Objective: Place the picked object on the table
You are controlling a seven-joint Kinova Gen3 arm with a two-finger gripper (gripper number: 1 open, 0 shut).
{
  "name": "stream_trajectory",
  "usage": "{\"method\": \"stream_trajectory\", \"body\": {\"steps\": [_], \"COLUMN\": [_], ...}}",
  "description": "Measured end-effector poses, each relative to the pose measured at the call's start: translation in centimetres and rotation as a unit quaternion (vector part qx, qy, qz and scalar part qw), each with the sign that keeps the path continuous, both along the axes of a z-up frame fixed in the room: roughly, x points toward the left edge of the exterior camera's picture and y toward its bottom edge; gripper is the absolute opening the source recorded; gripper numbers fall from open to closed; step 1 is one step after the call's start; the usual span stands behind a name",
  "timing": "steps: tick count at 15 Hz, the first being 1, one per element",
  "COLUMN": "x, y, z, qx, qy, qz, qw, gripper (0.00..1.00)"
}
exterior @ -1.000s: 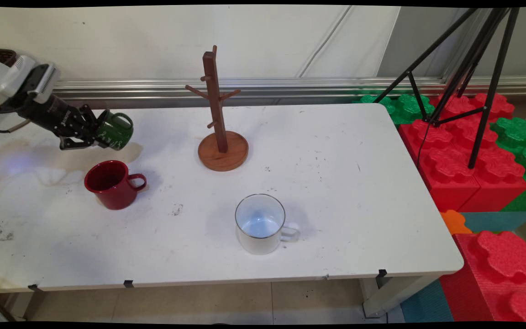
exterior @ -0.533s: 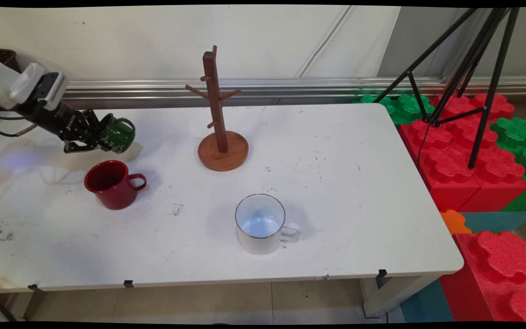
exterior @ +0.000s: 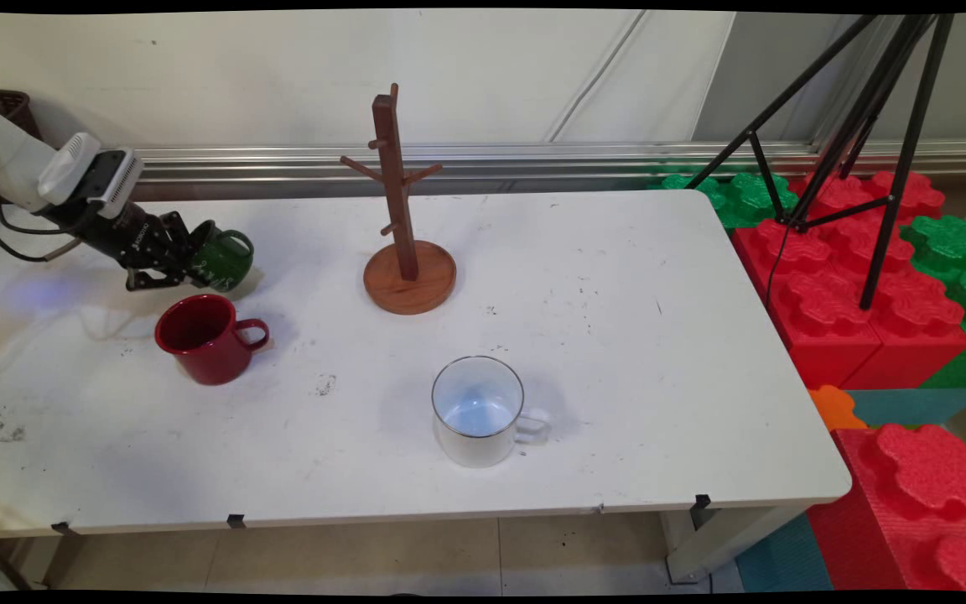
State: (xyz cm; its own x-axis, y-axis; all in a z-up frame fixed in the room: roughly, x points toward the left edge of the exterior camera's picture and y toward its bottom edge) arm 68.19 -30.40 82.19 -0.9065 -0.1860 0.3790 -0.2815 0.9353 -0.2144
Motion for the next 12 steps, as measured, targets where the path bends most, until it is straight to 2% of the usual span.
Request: {"method": "stream_trajectory", "body": {"steps": [7,8,12], "x": [-0.37,-0.4,-0.52], "y": [-0.4,-0.43,-0.57], "z": [-0.8,-0.84,-0.99], "qx": [0.002,0.002,0.002], "qy": [-0.006,-0.006,-0.007], "qz": [-0.004,-0.005,-0.006], "qw": [1.0,1.0,1.0], "gripper": [0.0,1.0,1.0]}}
